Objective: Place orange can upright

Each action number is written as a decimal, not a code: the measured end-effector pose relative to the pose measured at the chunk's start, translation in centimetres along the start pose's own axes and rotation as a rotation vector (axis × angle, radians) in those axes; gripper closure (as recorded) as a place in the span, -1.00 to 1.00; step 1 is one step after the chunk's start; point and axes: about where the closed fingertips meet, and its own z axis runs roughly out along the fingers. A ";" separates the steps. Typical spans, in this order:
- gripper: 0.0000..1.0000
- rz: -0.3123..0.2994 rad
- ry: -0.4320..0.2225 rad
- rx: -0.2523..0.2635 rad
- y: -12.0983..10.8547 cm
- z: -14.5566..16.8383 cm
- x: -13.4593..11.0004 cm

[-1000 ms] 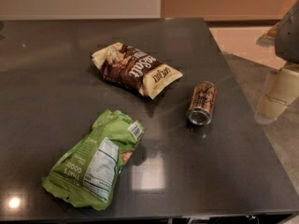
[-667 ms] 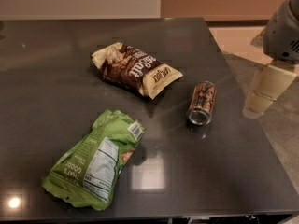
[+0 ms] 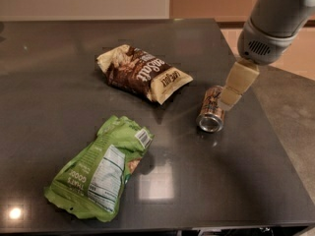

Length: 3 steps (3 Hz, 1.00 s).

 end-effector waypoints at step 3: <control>-1.00 0.456 0.082 -0.011 -0.5 4.0 -4.3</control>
Offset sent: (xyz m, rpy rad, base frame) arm 0.0448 0.0344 -0.0339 0.1292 0.0948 -0.7490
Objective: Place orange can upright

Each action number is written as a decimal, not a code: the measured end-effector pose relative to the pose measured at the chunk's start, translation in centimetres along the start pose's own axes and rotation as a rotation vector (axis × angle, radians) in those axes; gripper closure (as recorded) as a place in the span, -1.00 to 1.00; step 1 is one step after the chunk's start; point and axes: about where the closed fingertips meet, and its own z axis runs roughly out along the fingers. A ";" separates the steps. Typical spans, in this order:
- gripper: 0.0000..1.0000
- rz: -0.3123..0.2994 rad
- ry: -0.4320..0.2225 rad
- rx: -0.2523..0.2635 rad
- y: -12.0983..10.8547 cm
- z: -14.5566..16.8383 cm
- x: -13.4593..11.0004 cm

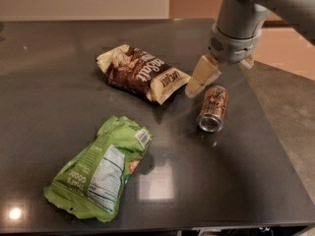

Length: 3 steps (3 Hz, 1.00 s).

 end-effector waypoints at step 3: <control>-1.00 0.126 0.012 0.015 0.2 0.5 -0.4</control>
Offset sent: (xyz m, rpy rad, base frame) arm 0.0017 0.0013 -0.0001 0.0187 -0.0074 -0.0790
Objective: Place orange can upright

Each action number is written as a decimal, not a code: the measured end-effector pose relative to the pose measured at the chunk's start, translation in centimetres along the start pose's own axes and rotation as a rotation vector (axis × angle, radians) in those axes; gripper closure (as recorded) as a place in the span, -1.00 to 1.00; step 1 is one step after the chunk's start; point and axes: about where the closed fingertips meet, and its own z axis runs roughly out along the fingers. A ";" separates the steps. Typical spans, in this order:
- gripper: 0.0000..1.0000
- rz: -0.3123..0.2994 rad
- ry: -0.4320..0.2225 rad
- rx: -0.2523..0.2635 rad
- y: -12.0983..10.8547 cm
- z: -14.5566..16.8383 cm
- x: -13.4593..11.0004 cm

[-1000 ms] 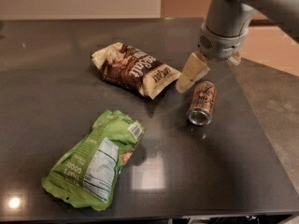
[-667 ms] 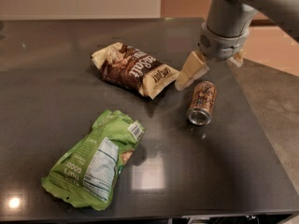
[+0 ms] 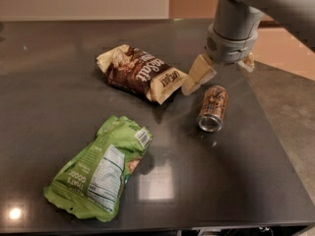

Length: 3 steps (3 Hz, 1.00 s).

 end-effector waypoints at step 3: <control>-1.00 0.453 0.014 0.075 -1.0 1.8 0.6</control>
Offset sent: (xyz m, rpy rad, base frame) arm 0.0013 -0.0131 -0.0208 -0.0095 -0.0003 -0.5517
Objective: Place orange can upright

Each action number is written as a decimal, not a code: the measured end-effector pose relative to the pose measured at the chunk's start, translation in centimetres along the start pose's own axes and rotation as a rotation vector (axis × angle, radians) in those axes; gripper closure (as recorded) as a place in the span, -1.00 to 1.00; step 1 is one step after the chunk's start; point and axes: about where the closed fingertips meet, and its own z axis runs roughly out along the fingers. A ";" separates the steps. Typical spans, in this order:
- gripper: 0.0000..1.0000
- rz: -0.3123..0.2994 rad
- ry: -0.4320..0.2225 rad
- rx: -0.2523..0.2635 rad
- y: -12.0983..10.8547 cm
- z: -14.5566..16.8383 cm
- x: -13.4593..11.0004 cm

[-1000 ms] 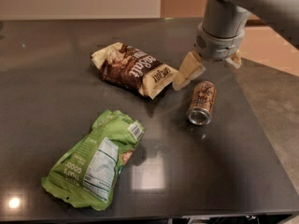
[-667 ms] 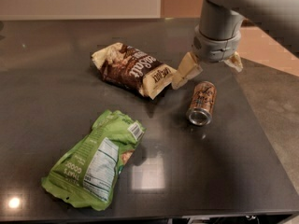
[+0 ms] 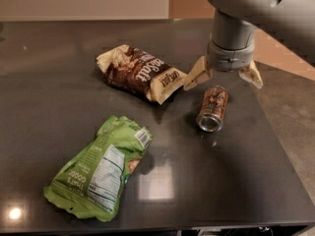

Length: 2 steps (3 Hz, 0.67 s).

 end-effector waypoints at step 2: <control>-1.00 0.160 0.052 -0.023 -0.4 2.1 1.7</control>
Offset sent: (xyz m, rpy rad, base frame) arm -0.0229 -0.0059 -0.0371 0.0931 0.0739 -0.2212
